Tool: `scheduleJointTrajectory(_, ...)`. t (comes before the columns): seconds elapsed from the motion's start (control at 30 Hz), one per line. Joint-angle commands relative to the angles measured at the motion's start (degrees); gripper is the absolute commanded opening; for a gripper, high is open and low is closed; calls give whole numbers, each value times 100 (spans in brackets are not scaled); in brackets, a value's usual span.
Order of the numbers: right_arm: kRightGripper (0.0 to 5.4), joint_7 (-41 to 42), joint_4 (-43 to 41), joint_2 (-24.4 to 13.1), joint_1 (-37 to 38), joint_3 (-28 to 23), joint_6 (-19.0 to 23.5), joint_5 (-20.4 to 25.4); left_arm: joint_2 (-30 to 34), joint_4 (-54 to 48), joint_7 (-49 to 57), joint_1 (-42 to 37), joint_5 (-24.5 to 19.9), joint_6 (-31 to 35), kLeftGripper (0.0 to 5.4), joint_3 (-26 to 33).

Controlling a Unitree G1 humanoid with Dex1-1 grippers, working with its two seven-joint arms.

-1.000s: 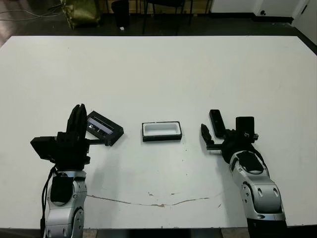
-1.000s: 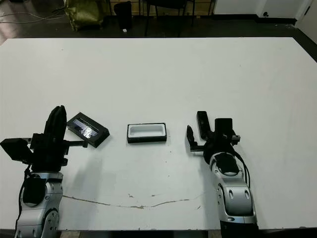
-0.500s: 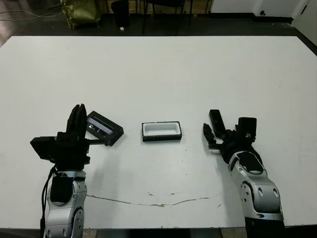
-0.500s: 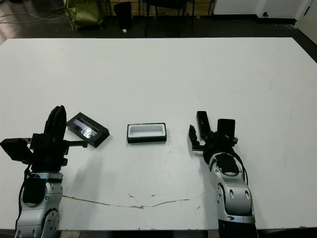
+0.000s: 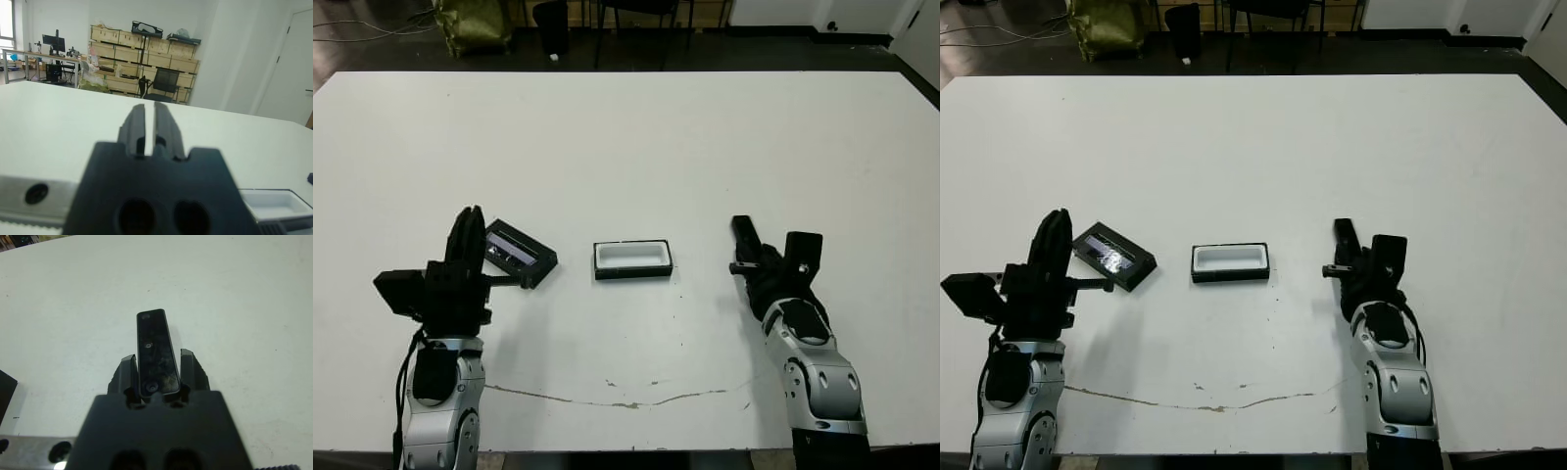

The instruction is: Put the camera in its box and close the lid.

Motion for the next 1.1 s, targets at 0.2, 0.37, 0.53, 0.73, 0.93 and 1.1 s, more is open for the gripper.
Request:
scheduleJointTrajectory(0.2,37,18,86,-116,91,29,37,-47,44,-7,35,58,48,143,0,-21)
scheduleJointTrajectory(0.37,37,241,16,-231,107,-1,-80,93,33,7,68,29,103,129,0,-53)
scheduleJointTrajectory(0.53,37,747,-59,-465,104,-120,-486,332,15,66,76,21,128,88,0,-66)
scheduleJointTrajectory(0.73,36,1576,-255,-998,-112,-288,-664,823,41,86,59,38,148,22,0,-63)
scheduleJointTrajectory(0.93,36,2578,-222,-1813,-672,-295,-620,1235,-6,17,80,91,79,94,0,-82)
scheduleJointTrajectory(1.1,36,3594,356,-2418,-1312,-33,-820,1292,-2,39,106,97,128,54,0,-88)
